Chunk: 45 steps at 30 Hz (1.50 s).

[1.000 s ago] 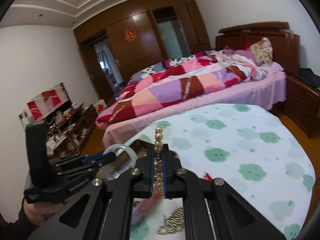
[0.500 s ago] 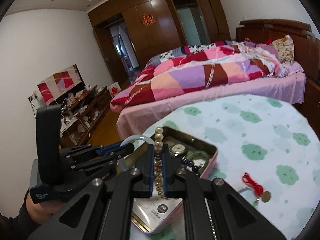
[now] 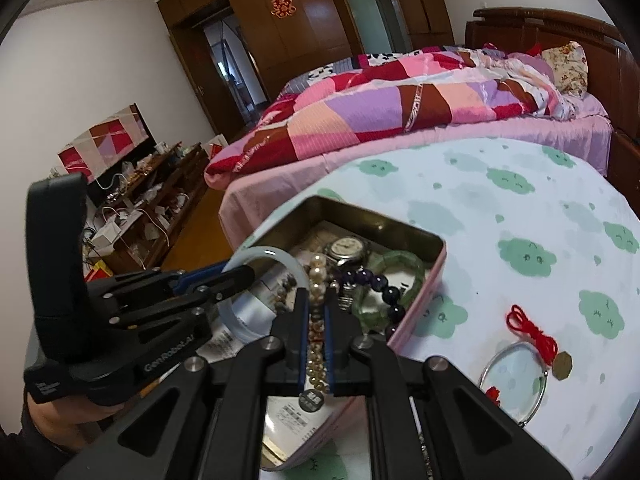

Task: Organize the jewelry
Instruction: 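Lower the white bangle into the tin with the left tool while the right tool lowers the pearls in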

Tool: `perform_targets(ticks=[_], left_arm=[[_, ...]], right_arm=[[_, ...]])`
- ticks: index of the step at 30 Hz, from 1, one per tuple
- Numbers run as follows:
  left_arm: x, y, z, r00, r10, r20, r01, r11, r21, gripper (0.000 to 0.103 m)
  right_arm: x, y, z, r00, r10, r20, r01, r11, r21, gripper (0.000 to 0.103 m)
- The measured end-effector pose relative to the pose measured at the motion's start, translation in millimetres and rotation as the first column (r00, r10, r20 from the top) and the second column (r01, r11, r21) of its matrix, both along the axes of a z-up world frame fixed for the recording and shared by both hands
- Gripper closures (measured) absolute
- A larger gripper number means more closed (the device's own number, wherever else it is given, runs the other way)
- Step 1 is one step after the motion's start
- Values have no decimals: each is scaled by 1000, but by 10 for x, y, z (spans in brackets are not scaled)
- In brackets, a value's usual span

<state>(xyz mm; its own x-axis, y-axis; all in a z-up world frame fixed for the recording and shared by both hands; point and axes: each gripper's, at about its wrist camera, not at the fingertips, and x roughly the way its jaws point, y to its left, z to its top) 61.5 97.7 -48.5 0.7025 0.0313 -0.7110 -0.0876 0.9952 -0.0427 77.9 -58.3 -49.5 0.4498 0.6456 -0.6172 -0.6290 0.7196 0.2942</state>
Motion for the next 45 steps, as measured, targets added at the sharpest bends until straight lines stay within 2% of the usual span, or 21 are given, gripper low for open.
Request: perform_targets(ticks=[16,37,40,42,43,44,45], left_arm=[[45,16,-124,999,2,-34,-2,1000,0,92],[51,-30,-165,999,-3,-43,3,1000,14,91],[46,-34,-150,999,3,-42,-2,1000,22,87],[31,-19,-111,1000,-2,-31,2,1000,15,78],[20,-20,-90,1000,-6,-24,7,1000,10,77],[7,-25,-62,1000,-8,-17,8,1000,9,71],[-6,-36,-38,1000,-6,-8,7,1000,17,60]], right_arm=[[3,75,-136,1000,-11,7,11,998,-65,94],[30,61,-187,1000,-17,2,18,997,-71,92],[29,47,-189,1000,-20,-1,20,998,-63,88],[22,40,-182,1000,-23,2,23,998,-62,85],[22,30,-179,1000,-26,3,26,998,-62,85],[17,22,-172,1000,-29,4,29,998,-61,83],[15,16,-161,1000,-30,4,30,998,-58,74]])
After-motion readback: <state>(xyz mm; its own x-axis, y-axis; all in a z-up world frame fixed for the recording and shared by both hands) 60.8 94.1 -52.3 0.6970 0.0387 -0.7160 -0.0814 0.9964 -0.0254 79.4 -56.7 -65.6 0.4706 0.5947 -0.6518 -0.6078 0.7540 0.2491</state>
